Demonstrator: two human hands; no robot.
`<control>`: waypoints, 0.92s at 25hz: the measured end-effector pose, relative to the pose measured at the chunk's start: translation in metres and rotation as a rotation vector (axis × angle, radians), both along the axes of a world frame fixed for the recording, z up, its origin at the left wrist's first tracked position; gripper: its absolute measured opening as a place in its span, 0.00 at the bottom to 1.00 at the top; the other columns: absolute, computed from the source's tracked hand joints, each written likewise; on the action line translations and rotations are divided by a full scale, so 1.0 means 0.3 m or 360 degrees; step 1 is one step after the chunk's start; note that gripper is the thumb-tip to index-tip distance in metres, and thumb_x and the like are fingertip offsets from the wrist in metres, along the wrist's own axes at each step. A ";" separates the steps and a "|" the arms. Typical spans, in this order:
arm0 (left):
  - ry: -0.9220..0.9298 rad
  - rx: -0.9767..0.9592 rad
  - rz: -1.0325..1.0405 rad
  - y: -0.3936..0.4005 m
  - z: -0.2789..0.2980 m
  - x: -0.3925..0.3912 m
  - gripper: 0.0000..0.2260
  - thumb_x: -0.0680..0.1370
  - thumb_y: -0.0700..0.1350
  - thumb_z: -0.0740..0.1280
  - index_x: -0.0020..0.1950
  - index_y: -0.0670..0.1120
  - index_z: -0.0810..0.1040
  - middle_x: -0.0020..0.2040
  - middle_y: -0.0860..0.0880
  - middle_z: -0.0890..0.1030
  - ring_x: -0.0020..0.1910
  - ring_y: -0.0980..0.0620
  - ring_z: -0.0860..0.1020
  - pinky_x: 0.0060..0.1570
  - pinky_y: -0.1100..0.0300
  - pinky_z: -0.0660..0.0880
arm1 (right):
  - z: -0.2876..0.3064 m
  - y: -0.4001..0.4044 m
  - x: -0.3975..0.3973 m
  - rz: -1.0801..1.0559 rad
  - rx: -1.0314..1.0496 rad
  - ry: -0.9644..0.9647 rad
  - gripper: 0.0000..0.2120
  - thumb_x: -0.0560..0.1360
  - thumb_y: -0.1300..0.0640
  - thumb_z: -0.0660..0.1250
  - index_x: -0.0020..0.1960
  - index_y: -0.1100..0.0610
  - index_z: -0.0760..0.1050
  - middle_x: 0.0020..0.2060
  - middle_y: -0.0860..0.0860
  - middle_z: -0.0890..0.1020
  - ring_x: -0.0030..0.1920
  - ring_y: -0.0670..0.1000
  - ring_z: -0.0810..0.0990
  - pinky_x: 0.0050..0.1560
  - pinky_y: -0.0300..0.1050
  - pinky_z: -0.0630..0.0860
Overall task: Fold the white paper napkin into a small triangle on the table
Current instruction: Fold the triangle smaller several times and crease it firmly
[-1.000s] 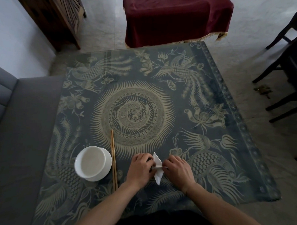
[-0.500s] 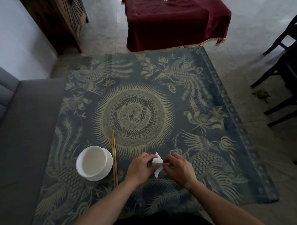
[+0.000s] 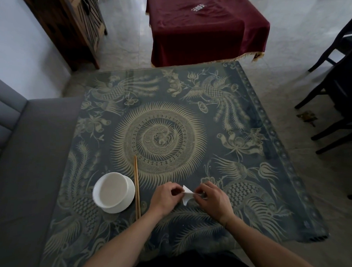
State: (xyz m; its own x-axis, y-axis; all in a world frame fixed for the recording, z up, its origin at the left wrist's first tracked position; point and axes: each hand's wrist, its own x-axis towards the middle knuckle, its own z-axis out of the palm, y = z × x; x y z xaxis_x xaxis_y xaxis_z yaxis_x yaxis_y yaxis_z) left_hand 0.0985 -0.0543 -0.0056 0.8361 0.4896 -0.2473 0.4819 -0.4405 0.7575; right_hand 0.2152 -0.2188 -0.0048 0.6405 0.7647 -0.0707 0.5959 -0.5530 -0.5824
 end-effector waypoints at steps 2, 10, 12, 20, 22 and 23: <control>-0.0021 0.0008 0.0001 -0.003 0.014 0.003 0.04 0.73 0.44 0.75 0.46 0.50 0.84 0.46 0.54 0.79 0.44 0.57 0.79 0.47 0.60 0.79 | 0.008 -0.002 -0.005 -0.0027 0.0031 0.0016 0.04 0.72 0.47 0.70 0.43 0.46 0.77 0.40 0.41 0.76 0.38 0.41 0.76 0.34 0.41 0.75; 0.0075 -0.0131 0.0015 -0.014 0.031 -0.005 0.05 0.77 0.45 0.69 0.43 0.55 0.77 0.39 0.55 0.81 0.39 0.59 0.79 0.39 0.64 0.75 | 0.038 0.007 -0.010 -0.0271 0.0140 0.0520 0.02 0.72 0.55 0.72 0.41 0.51 0.79 0.37 0.45 0.82 0.38 0.42 0.80 0.43 0.46 0.79; 0.0099 -0.0216 0.0034 -0.016 0.030 -0.004 0.05 0.78 0.45 0.69 0.44 0.54 0.77 0.39 0.54 0.82 0.38 0.58 0.80 0.36 0.65 0.75 | 0.042 0.009 -0.009 -0.0388 0.0161 0.0733 0.02 0.72 0.56 0.72 0.42 0.51 0.79 0.37 0.47 0.83 0.38 0.45 0.80 0.42 0.46 0.79; 0.0076 -0.0628 0.0154 -0.035 0.041 -0.010 0.07 0.78 0.44 0.71 0.54 0.51 0.77 0.40 0.48 0.83 0.37 0.55 0.80 0.37 0.64 0.75 | 0.040 0.036 -0.034 -0.0621 0.0254 0.1386 0.06 0.72 0.61 0.74 0.47 0.61 0.78 0.40 0.61 0.85 0.38 0.56 0.84 0.32 0.44 0.78; 0.0101 -0.0816 0.0154 -0.034 0.040 -0.016 0.14 0.76 0.41 0.73 0.58 0.51 0.75 0.44 0.43 0.84 0.38 0.53 0.81 0.37 0.61 0.77 | 0.035 0.044 -0.030 -0.0690 0.0270 0.1406 0.06 0.73 0.62 0.73 0.47 0.62 0.78 0.40 0.62 0.85 0.38 0.57 0.85 0.31 0.45 0.77; 0.0112 -0.0865 0.0150 -0.032 0.040 -0.019 0.17 0.75 0.38 0.74 0.59 0.50 0.75 0.45 0.42 0.84 0.38 0.52 0.82 0.36 0.60 0.77 | 0.034 0.049 -0.026 -0.0711 0.0270 0.1390 0.06 0.73 0.62 0.73 0.48 0.63 0.78 0.40 0.62 0.85 0.38 0.57 0.85 0.31 0.45 0.78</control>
